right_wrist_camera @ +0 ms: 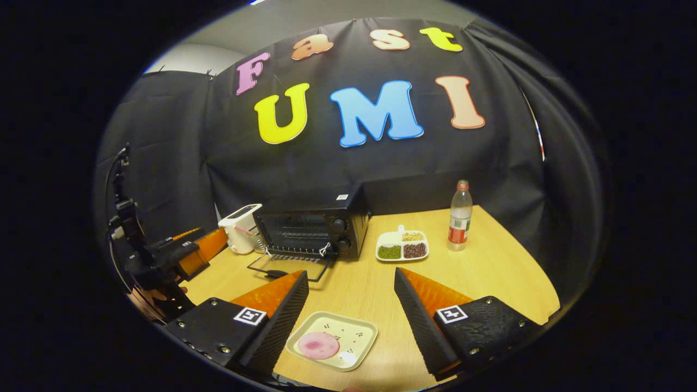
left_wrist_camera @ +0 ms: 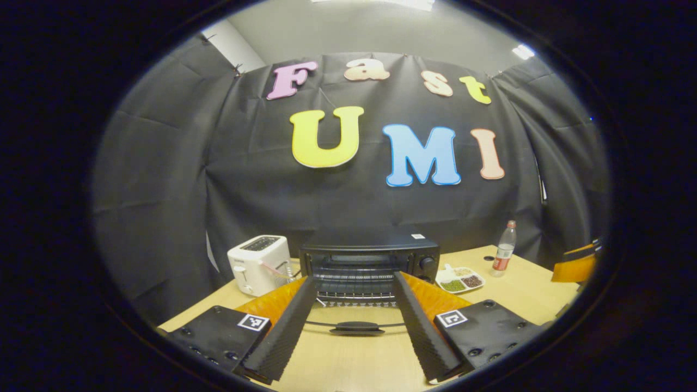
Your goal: Open the electric oven with the left hand, put the food in, and close the electric oven.
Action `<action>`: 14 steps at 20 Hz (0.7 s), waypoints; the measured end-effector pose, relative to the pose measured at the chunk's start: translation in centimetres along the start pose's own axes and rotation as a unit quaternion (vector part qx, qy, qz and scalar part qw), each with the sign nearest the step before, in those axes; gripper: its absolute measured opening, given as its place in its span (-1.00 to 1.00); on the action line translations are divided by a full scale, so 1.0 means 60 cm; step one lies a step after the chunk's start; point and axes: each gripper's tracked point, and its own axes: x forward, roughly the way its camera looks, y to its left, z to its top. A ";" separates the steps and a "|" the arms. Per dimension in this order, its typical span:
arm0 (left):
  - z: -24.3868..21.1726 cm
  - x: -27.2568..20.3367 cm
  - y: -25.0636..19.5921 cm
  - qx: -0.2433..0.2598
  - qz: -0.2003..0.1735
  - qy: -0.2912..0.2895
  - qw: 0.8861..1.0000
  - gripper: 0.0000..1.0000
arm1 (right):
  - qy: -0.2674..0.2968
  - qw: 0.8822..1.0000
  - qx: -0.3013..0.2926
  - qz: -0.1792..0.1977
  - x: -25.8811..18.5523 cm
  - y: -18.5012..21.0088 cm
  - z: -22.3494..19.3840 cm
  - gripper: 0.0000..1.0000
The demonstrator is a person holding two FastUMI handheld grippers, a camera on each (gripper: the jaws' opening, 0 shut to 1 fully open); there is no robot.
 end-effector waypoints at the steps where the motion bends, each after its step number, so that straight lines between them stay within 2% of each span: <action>1: 0.013 -0.016 0.006 0.000 0.005 -0.007 1.000 0.82 | 0.017 1.000 0.011 0.009 0.002 0.003 -0.015 0.95; 2: 0.024 -0.030 0.013 -0.003 0.010 -0.013 1.000 1.00 | 0.037 0.999 0.026 0.017 0.003 0.005 -0.028 0.96; 5: 0.050 -0.066 0.025 -0.009 0.022 -0.030 0.999 1.00 | 0.108 0.991 0.075 0.040 0.006 0.013 -0.084 1.00; 6: 0.056 -0.076 0.028 -0.008 0.026 -0.034 0.999 0.80 | 0.128 0.987 0.089 0.047 0.007 0.015 -0.098 1.00; 7: 0.057 -0.083 0.027 -0.007 0.028 -0.036 0.999 0.80 | 0.143 0.983 0.104 0.051 0.009 0.016 -0.109 1.00; 8: 0.060 -0.092 0.027 -0.005 0.030 -0.039 0.999 1.00 | 0.161 0.979 0.116 0.055 0.014 0.015 -0.122 1.00; 11: 0.057 -0.107 0.025 0.003 0.033 -0.038 0.999 1.00 | 0.201 0.966 0.146 0.066 0.018 0.015 -0.155 1.00; 14: 0.058 -0.117 0.021 -0.004 0.034 -0.037 0.999 1.00 | 0.245 0.948 0.189 0.070 0.027 0.013 -0.185 1.00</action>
